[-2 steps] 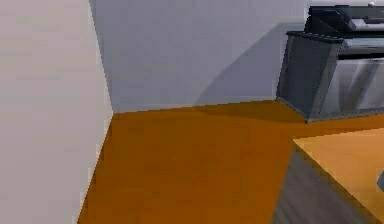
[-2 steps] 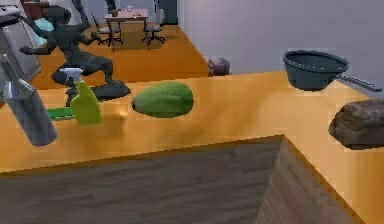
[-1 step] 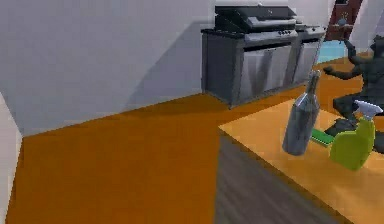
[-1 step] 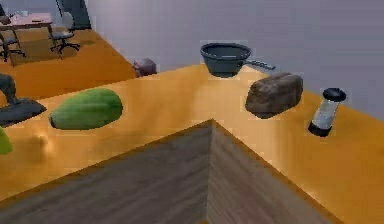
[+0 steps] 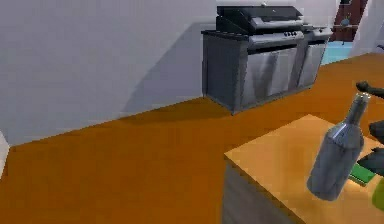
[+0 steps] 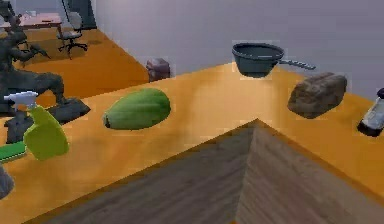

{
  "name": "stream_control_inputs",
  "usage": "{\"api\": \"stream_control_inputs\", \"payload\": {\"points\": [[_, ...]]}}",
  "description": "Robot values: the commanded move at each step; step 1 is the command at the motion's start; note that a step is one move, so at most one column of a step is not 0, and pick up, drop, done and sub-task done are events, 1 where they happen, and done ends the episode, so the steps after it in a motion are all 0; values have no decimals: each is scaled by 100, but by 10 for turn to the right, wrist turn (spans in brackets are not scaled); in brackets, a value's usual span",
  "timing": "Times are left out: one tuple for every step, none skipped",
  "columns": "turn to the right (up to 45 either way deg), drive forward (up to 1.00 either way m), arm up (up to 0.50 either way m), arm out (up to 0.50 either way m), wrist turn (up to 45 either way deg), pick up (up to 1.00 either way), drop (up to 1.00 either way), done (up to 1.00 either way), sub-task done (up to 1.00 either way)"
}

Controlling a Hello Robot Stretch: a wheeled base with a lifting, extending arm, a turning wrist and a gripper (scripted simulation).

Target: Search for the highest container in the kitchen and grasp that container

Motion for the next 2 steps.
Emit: {"api": "stream_control_inputs", "payload": {"points": [[-300,0,0,0,0,0,0,0,0],[0,0,50,0,0,0,0,0,0]]}}
